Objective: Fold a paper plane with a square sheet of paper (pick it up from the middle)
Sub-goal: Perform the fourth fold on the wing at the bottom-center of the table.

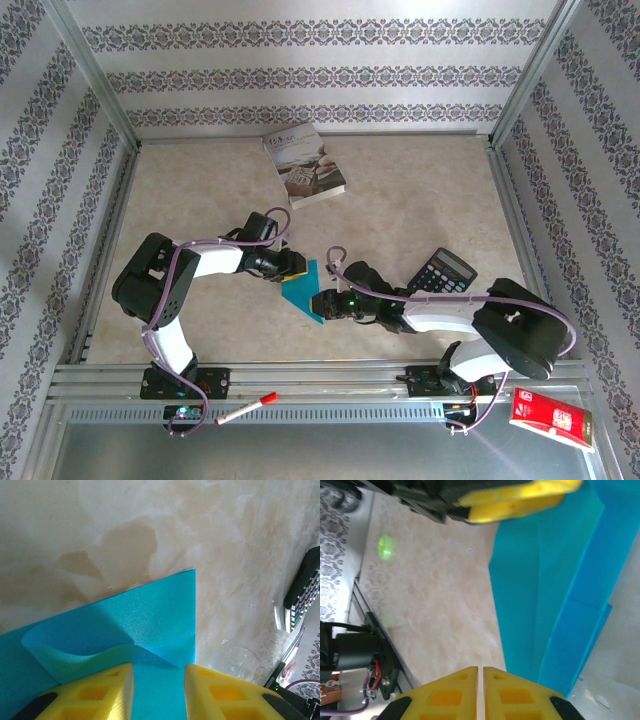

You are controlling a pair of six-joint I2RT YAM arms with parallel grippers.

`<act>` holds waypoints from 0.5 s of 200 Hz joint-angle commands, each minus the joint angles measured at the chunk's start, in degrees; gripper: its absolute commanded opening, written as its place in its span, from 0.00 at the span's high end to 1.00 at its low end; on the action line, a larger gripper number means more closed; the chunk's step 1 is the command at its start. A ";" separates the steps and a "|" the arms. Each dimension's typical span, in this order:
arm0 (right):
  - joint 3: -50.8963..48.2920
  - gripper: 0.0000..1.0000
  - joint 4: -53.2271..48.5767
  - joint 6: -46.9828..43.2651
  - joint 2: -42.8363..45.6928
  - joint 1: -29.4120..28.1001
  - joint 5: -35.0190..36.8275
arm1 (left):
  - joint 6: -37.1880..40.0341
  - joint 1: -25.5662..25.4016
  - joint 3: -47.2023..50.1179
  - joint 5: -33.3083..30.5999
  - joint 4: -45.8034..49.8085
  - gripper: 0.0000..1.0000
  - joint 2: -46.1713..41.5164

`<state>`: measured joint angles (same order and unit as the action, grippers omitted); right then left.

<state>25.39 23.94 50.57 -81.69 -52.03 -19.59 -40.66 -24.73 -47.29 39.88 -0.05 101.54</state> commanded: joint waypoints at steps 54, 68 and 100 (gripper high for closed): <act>-2.66 0.91 4.30 1.09 -3.71 -0.97 -0.27 | 1.91 0.69 0.52 -4.63 5.28 0.67 1.21; -2.95 0.91 4.62 1.28 -3.97 -1.19 -0.03 | 1.91 0.73 0.52 -4.55 5.23 0.67 1.30; -3.41 0.91 5.66 1.95 -4.54 -1.88 0.43 | 1.80 0.70 0.69 -4.63 5.03 0.67 1.32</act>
<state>22.94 27.05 51.29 -85.43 -53.06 -19.55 -40.64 -24.73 -47.29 39.88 -0.03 101.54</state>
